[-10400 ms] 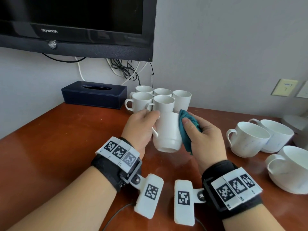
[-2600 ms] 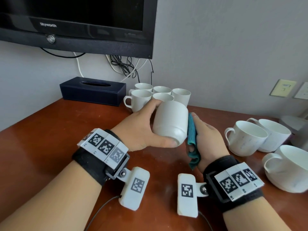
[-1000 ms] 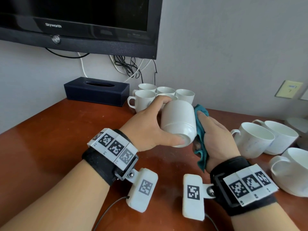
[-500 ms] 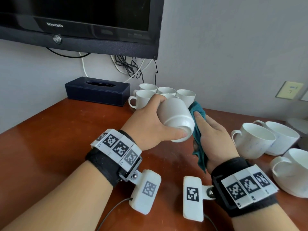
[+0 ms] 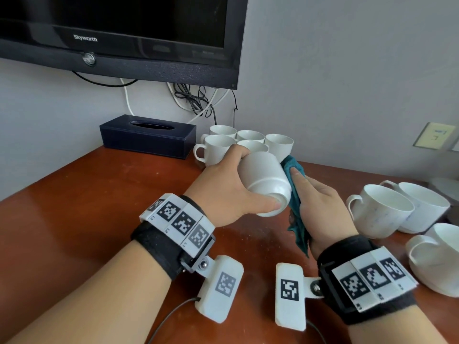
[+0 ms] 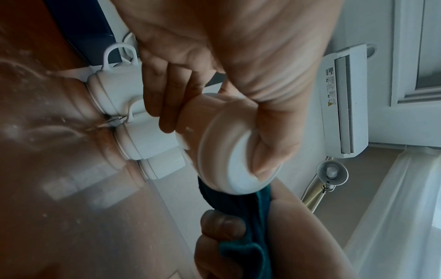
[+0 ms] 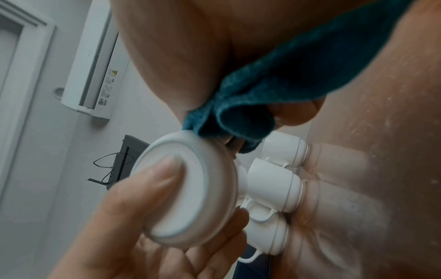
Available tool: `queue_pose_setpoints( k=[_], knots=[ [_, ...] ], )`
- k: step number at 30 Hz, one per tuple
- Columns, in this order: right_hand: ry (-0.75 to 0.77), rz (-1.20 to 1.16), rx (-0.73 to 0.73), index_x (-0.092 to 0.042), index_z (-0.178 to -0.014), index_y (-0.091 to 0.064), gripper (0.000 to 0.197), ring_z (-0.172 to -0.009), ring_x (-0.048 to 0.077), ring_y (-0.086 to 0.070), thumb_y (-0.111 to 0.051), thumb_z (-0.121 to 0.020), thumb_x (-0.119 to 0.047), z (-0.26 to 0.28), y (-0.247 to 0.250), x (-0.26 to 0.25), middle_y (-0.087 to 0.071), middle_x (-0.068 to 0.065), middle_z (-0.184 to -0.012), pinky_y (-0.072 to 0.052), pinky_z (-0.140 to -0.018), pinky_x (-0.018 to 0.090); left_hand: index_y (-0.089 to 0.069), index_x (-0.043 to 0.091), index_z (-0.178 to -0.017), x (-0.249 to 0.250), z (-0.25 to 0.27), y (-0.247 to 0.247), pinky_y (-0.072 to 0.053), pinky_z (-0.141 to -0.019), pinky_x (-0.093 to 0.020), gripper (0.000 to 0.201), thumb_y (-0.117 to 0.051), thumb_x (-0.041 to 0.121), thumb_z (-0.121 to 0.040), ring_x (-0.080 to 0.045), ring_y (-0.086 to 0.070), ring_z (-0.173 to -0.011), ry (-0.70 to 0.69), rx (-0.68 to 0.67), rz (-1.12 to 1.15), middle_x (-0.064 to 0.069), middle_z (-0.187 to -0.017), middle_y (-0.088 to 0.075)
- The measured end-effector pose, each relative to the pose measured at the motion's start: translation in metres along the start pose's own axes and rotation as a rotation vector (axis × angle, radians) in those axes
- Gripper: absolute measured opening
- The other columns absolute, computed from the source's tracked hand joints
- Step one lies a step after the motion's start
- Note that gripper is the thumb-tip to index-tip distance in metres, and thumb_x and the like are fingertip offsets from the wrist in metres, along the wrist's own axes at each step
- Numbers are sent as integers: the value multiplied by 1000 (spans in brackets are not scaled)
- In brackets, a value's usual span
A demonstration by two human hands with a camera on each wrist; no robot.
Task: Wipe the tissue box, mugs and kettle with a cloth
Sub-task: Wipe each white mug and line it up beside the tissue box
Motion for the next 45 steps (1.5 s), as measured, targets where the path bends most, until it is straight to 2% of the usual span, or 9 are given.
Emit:
queue_pose_setpoints(
  k=[9,14,17,20,25,30,37,40,45],
  knots=[
    [53,9,2,-24,-83,-67,26,-46,12,-52,-58,-105,-35,2,-1,-6,-59,-15,-52,-47,-50,30,-40,43,-129,-9,-4,5,-53,-76,-31,84,-87,66,-63,-7,-62,-97,39,1,-21,17,-114,-59],
    [25,-26,53,-23,-60,-60,46,-46,22,-39,-60,-104,-36,7,-1,-7,-43,5,-53,-39,-42,36,-39,46,-125,-17,-5,8,-56,-81,-38,81,-88,65,-63,-11,-64,-96,73,45,-14,16,-111,-60],
    [31,-57,110,-5,-76,-60,42,-52,23,-40,-59,-104,-37,0,6,-1,-44,7,-61,-40,-51,39,-34,45,-131,-16,-6,4,-56,-82,-37,89,-89,63,-64,-15,-63,-101,49,35,-9,11,-120,-58],
    [16,-77,126,-20,-93,-72,24,-57,20,-53,-60,-102,-38,-9,12,11,-60,-4,-64,-45,-59,37,-29,43,-139,-17,-7,0,-53,-83,-32,97,-92,53,-67,-16,-60,-110,29,5,-14,9,-131,-53],
    [-142,-175,60,-9,-92,-72,27,-47,13,-49,-66,-99,-35,-17,10,32,-55,2,-63,-41,-47,29,-24,49,-140,-21,-8,-8,-52,-85,-31,100,-93,50,-67,-8,-59,-110,21,-108,-8,13,-134,-51],
    [-322,-313,-6,-6,-116,-72,37,-46,11,-48,-68,-97,-36,-19,9,53,-61,5,-80,-41,-39,25,-25,54,-141,-24,-7,-13,-53,-97,-38,101,-93,55,-65,-9,-59,-114,24,-163,2,18,-135,-52],
    [-302,-620,-141,-5,-119,-64,35,-43,9,-37,-60,-99,-33,-16,-1,36,-51,1,-76,-34,-37,22,-34,44,-148,-32,-10,-13,-51,-107,-43,113,-87,73,-52,-7,-57,-124,39,-174,-63,20,-139,-55],
    [-232,-690,-245,-10,-106,-63,24,-42,9,-34,-60,-95,-31,-10,-9,18,-54,3,-82,-30,-36,21,-21,53,-152,-26,-8,-14,-49,-107,-41,115,-92,61,-62,-12,-55,-125,-1,-191,-115,14,-142,-50],
    [-167,-646,-307,-12,-114,-60,32,-44,14,-35,-56,-95,-37,-8,-10,9,-54,8,-87,-30,-39,22,-25,51,-143,-25,-9,-12,-56,-95,-45,102,-92,44,-67,-16,-62,-110,-4,-185,-126,9,-127,-57]
  ],
)
Point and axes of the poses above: each hand's wrist, its own z-axis away from the middle knuckle, its own y-axis out of the back of the hand, x = y × z, the point moved 8 cm from there along -z, towards the middle knuckle
